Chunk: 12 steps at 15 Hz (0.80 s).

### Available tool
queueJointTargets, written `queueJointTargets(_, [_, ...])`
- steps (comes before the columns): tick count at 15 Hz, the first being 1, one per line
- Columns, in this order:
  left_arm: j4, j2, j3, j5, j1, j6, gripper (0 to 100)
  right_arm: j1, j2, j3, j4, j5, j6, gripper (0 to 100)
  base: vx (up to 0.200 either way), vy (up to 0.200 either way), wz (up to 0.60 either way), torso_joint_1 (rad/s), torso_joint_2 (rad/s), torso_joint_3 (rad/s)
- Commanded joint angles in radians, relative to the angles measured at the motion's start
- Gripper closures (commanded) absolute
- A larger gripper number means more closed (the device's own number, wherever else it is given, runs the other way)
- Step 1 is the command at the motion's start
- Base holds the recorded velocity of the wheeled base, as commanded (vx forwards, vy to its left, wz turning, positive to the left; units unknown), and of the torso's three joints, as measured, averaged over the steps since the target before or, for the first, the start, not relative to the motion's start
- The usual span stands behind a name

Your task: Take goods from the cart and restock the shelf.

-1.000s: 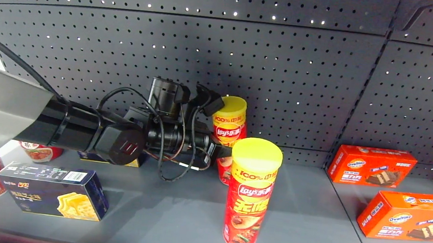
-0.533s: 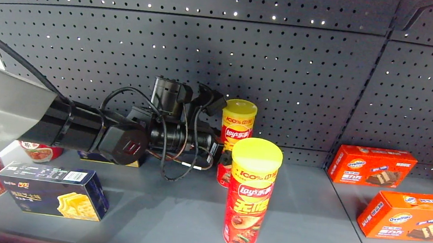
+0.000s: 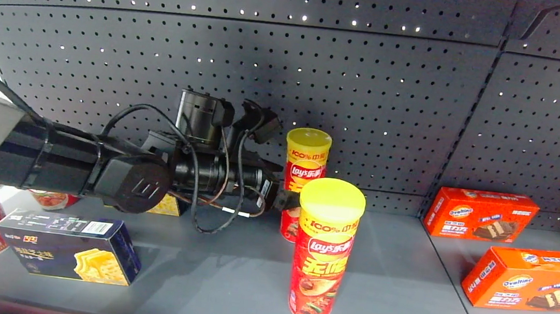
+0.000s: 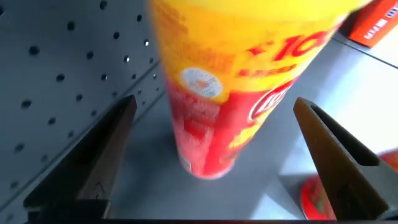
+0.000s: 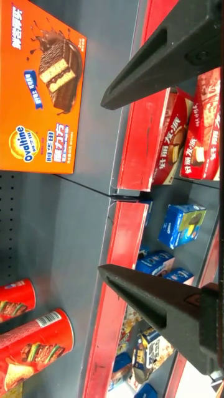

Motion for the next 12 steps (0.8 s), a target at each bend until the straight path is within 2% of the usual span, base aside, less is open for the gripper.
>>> queueJointTargets(1, [-0.004,-0.089,0.078,0.001,0.003,0.000,0,0.000,0.002,0.000,0.000,0.000,0.000,0,0.000,0.000,0.00,0.000,0.00,0.000])
queueJointTargets(3, [-0.011,-0.123,0.130,0.003,0.021,0.000,0,0.000,0.002,0.000,0.000,0.000,-0.002,0,0.000,0.000,0.00,0.000,0.00,0.000])
queueJointTargets(5, [-0.014,-0.131,0.143,0.003,0.030,0.001,0,0.000,0.002,0.000,0.000,0.001,-0.002,0,0.000,0.000,0.00,0.000,0.00,0.000])
queueJointTargets(6, [-0.016,-0.160,0.179,0.013,0.070,0.003,0,0.000,0.002,0.000,0.000,0.000,-0.002,0,0.000,0.000,0.00,0.000,0.00,0.000])
queueJointTargets(7, [-0.016,-0.171,0.192,0.015,0.081,0.001,0,0.000,0.002,0.000,0.000,0.000,-0.002,0,0.000,0.000,0.00,0.000,0.00,0.000])
queueJointTargets(8, [-0.016,-0.175,0.196,0.036,0.087,0.001,0,0.000,0.002,0.000,0.000,0.000,-0.002,0,0.000,0.000,0.00,0.000,0.00,0.000])
queueJointTargets(11, [-0.017,-0.177,0.201,0.188,0.076,0.001,0,0.000,0.002,0.000,0.000,0.001,-0.002,0,0.000,0.000,0.00,0.000,0.00,0.000])
queueJointTargets(12, [-0.019,-0.177,0.204,0.219,0.070,0.003,0,0.000,0.002,0.000,0.000,0.000,-0.002,0,0.000,0.000,0.00,0.000,0.00,0.000])
